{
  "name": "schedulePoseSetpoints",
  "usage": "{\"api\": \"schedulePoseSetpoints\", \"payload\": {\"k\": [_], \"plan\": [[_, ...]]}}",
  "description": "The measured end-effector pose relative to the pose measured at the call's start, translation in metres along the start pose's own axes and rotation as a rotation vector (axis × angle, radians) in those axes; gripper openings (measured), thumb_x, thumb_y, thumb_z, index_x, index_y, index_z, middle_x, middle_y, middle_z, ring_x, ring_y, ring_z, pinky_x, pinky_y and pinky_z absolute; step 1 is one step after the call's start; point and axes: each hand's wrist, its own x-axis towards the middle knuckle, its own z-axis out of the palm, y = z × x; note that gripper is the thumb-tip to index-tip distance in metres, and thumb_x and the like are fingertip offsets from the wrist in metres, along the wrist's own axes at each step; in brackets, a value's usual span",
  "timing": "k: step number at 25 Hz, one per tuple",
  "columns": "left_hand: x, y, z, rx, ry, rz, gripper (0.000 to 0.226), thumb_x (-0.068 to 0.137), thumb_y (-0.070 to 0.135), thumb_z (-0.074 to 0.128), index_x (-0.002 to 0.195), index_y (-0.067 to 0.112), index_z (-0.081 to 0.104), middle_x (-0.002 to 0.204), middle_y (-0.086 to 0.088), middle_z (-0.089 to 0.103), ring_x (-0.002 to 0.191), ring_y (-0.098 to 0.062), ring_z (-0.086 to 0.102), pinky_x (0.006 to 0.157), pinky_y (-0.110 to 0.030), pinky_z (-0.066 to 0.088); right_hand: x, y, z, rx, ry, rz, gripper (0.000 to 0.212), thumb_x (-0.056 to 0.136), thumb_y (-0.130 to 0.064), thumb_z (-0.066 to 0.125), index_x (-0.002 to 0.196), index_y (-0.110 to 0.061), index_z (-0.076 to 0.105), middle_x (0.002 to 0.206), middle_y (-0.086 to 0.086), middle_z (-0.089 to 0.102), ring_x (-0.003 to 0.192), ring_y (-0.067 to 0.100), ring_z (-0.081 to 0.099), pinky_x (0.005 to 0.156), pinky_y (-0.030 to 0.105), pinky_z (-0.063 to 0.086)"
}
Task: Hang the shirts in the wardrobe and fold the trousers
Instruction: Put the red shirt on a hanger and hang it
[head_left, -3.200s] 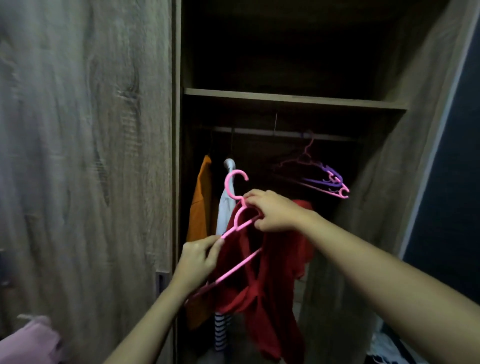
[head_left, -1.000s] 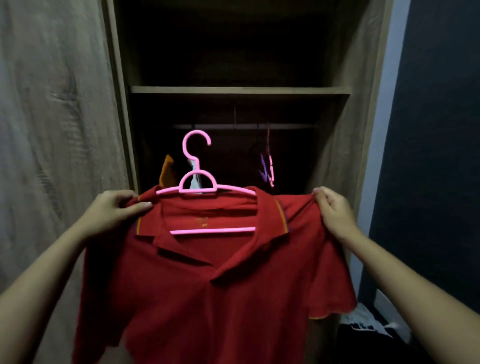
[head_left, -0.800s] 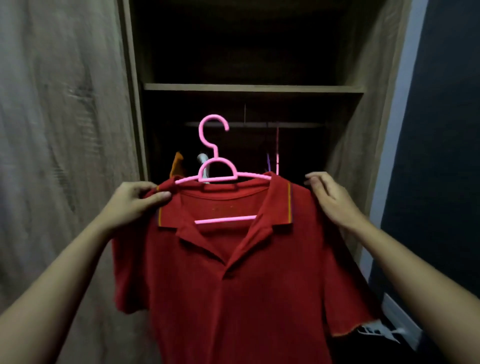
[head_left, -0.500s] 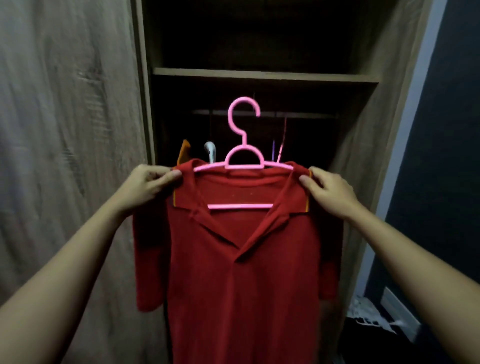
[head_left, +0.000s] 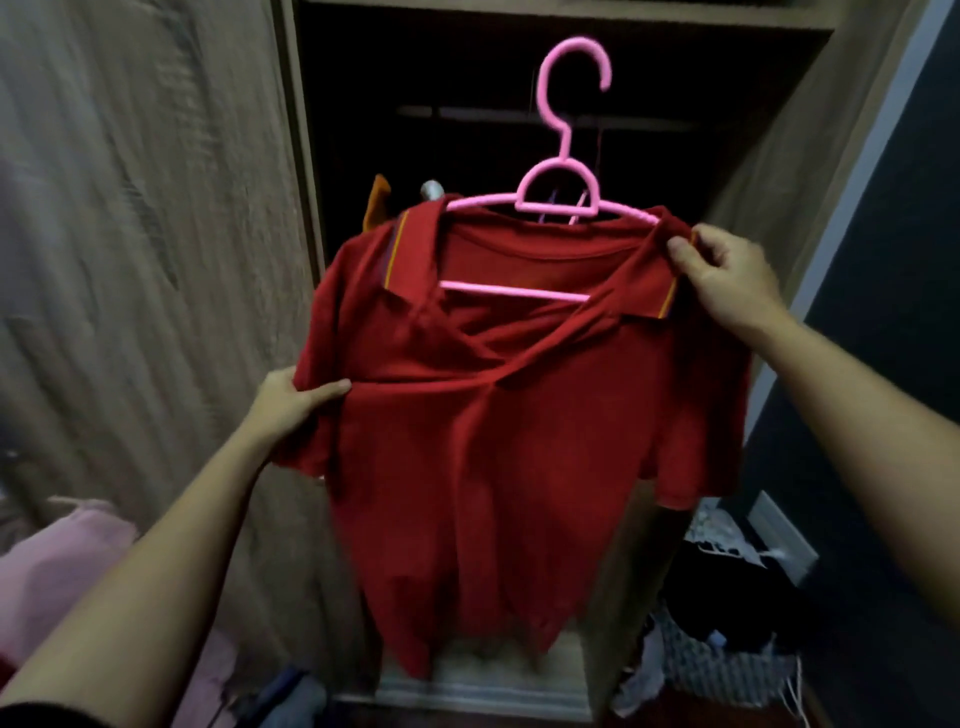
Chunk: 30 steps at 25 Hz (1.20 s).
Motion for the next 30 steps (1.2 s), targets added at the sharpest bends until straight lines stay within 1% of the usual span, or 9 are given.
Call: {"api": "schedulePoseSetpoints", "payload": {"k": [4, 9, 13, 15, 18, 21, 25, 28, 30], "plan": [[-0.01, -0.013, -0.012, 0.056, -0.222, 0.025, 0.006, 0.085, 0.015, 0.065, 0.084, 0.01, 0.068, 0.078, 0.0, 0.068, 0.065, -0.003, 0.06, 0.063, -0.019, 0.048, -0.004, 0.008, 0.004, 0.059, -0.003, 0.059, 0.055, 0.072, -0.072, 0.04, 0.093, -0.025, 0.059, 0.088, 0.005, 0.069, 0.092, 0.027, 0.063, 0.082, 0.045, 0.047], [0.001, -0.041, -0.047, 0.153, -0.035, 0.026, 0.017, 0.094, 0.018, 0.055, 0.088, 0.014, 0.071, 0.078, 0.002, 0.07, 0.073, -0.007, 0.061, 0.07, -0.025, 0.05, -0.017, 0.025, 0.006, 0.068, -0.083, 0.029, 0.077, 0.065, -0.088, 0.036, 0.092, -0.02, 0.06, 0.082, 0.007, 0.069, 0.084, 0.026, 0.064, 0.078, 0.048, 0.05], [0.011, -0.034, -0.055, 0.638, 0.158, 0.101, 0.017, 0.09, 0.017, 0.06, 0.098, 0.006, 0.07, 0.093, -0.015, 0.071, 0.087, -0.026, 0.064, 0.076, -0.033, 0.044, -0.019, 0.037, 0.017, 0.112, -0.117, 0.055, 0.079, 0.062, -0.091, 0.035, 0.09, -0.021, 0.059, 0.081, 0.007, 0.068, 0.084, 0.029, 0.064, 0.079, 0.05, 0.05], [0.012, -0.004, -0.046, 0.446, 0.174, 0.141, 0.026, 0.084, 0.007, 0.064, 0.109, 0.007, 0.066, 0.105, -0.015, 0.069, 0.091, -0.022, 0.062, 0.081, -0.031, 0.046, -0.02, 0.037, 0.024, 0.125, -0.14, 0.063, 0.08, 0.061, -0.091, 0.034, 0.088, -0.02, 0.059, 0.08, 0.008, 0.067, 0.082, 0.028, 0.064, 0.079, 0.049, 0.049], [0.006, 0.078, -0.025, -0.01, -0.18, 0.154, 0.041, 0.074, 0.041, 0.067, 0.11, 0.023, 0.064, 0.115, -0.007, 0.066, 0.095, -0.011, 0.064, 0.08, -0.024, 0.048, -0.016, 0.034, 0.037, 0.173, -0.221, 0.029, 0.077, 0.063, -0.09, 0.036, 0.082, -0.018, 0.058, 0.073, 0.003, 0.064, 0.073, 0.016, 0.059, 0.077, 0.048, 0.047], [-0.009, 0.138, 0.0, 0.236, -0.598, 0.166, 0.055, 0.071, 0.059, 0.069, 0.113, 0.024, 0.066, 0.112, 0.001, 0.07, 0.097, -0.008, 0.066, 0.087, -0.027, 0.051, -0.008, 0.035, 0.053, 0.22, -0.288, 0.001, 0.074, 0.065, -0.087, 0.04, 0.078, -0.016, 0.057, 0.068, -0.007, 0.056, 0.069, 0.009, 0.051, 0.072, 0.045, 0.044], [-0.024, 0.169, 0.03, 0.244, -0.799, 0.163, 0.015, 0.085, 0.011, 0.065, 0.098, 0.004, 0.07, 0.092, -0.01, 0.074, 0.083, -0.02, 0.07, 0.073, -0.028, 0.056, 0.011, 0.029, 0.067, 0.333, -0.319, -0.013, 0.067, 0.073, -0.071, 0.05, 0.081, -0.004, 0.059, 0.074, 0.001, 0.054, 0.071, 0.012, 0.049, 0.069, 0.036, 0.038], [-0.031, 0.174, 0.045, 0.098, -0.61, 0.183, 0.024, 0.084, 0.001, 0.064, 0.065, 0.014, 0.071, 0.064, 0.001, 0.069, 0.059, -0.007, 0.063, 0.055, -0.017, 0.047, 0.033, 0.014, 0.082, 0.264, -0.269, 0.011, 0.031, 0.086, -0.038, 0.059, 0.101, -0.012, 0.064, 0.099, 0.005, 0.062, 0.094, 0.018, 0.058, 0.084, 0.029, 0.04], [-0.028, 0.171, 0.053, 0.132, -0.431, 0.162, 0.019, 0.078, 0.009, 0.071, 0.06, 0.015, 0.07, 0.061, 0.0, 0.067, 0.058, -0.011, 0.059, 0.058, -0.021, 0.044, 0.051, 0.002, 0.096, 0.174, -0.191, 0.017, 0.036, 0.086, -0.02, 0.062, 0.121, -0.01, 0.056, 0.12, 0.011, 0.058, 0.114, 0.022, 0.054, 0.095, 0.025, 0.037]]}}
